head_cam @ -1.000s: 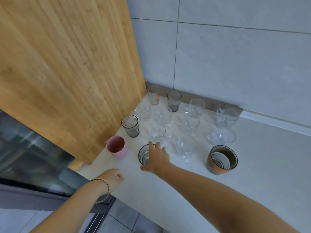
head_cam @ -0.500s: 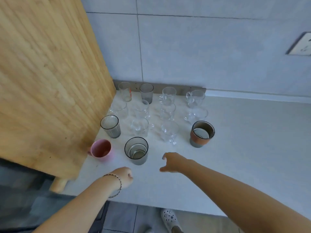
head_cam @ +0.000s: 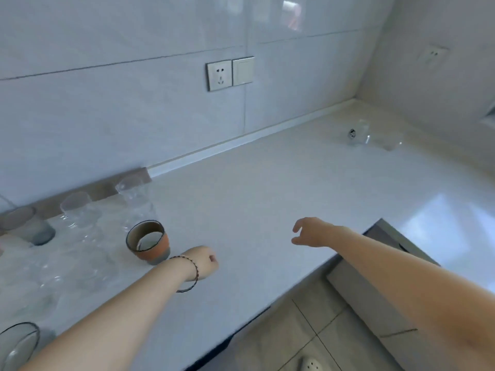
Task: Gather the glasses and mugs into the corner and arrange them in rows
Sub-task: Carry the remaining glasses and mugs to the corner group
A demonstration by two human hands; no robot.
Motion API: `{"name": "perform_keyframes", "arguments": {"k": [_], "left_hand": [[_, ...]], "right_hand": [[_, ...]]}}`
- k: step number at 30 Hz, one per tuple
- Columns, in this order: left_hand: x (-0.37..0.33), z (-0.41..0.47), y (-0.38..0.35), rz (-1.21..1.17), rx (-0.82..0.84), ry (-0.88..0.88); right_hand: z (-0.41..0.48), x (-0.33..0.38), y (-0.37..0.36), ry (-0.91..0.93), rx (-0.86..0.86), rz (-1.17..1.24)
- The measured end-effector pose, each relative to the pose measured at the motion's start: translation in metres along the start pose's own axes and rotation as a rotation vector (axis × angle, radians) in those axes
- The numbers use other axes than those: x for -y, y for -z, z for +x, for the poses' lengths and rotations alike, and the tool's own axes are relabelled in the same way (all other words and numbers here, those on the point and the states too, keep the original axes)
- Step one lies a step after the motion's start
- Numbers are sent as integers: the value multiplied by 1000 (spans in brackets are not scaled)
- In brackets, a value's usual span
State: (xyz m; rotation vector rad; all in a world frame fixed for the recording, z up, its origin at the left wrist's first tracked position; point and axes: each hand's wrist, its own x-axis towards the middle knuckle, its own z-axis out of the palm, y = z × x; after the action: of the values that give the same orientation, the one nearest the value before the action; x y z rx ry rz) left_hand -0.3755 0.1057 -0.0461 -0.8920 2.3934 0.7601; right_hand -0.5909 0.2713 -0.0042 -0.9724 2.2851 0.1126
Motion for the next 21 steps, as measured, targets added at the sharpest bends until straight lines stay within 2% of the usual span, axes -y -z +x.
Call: {"name": "perform_keyframes", "arguments": {"k": [10, 15, 21], "left_hand": [[-216, 121, 18, 14, -17, -73], [-281, 164, 27, 84, 28, -103], [-321, 221, 57, 112, 61, -88]], "right_hand": [[21, -226, 93, -100, -52, 39], [54, -290, 128, -131, -82, 78], [111, -336, 160, -214, -138, 133]]}}
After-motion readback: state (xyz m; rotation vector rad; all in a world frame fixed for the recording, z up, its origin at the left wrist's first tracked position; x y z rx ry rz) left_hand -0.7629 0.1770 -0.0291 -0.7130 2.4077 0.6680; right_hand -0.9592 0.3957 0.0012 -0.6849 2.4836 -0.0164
